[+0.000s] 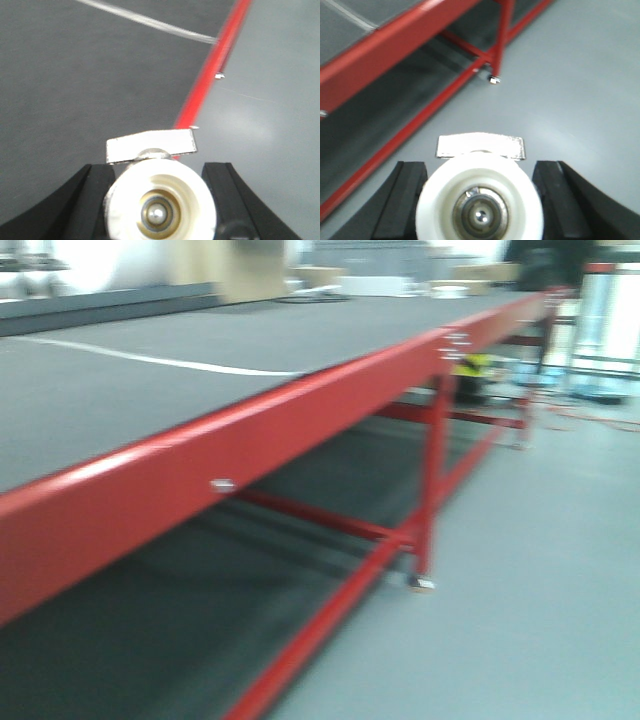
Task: Place valve from conveyor to right shelf box
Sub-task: 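Drive the base to the steel shelf of blue bins holding both valves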
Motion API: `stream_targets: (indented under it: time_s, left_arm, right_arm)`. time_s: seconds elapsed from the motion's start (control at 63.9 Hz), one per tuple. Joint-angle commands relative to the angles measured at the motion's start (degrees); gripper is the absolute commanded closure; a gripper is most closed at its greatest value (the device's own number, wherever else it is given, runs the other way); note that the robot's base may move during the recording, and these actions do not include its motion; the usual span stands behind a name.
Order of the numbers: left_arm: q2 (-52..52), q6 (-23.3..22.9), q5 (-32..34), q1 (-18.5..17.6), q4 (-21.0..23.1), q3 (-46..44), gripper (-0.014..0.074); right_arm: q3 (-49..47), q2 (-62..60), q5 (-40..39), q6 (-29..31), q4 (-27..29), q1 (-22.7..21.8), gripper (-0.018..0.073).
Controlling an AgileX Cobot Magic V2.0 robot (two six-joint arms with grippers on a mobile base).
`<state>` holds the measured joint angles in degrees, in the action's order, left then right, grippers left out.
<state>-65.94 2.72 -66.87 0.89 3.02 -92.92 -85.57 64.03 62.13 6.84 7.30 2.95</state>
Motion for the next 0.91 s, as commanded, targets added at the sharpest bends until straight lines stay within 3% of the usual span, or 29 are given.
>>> stream_targets:
  time_s: [0.0,0.892]
  left_arm:
    - [0.4,-0.4,2.4,-0.1,0.4,-0.5,0.0708]
    - [0.4,-0.4,2.4,-0.1,0.4,-0.5,0.0708]
  right_arm:
    - [-1.1,-0.6,-3.6,0.2,-0.1,0.0,0.0713]
    - [-1.1,-0.6,-3.6,0.2,-0.1,0.0,0.0713]
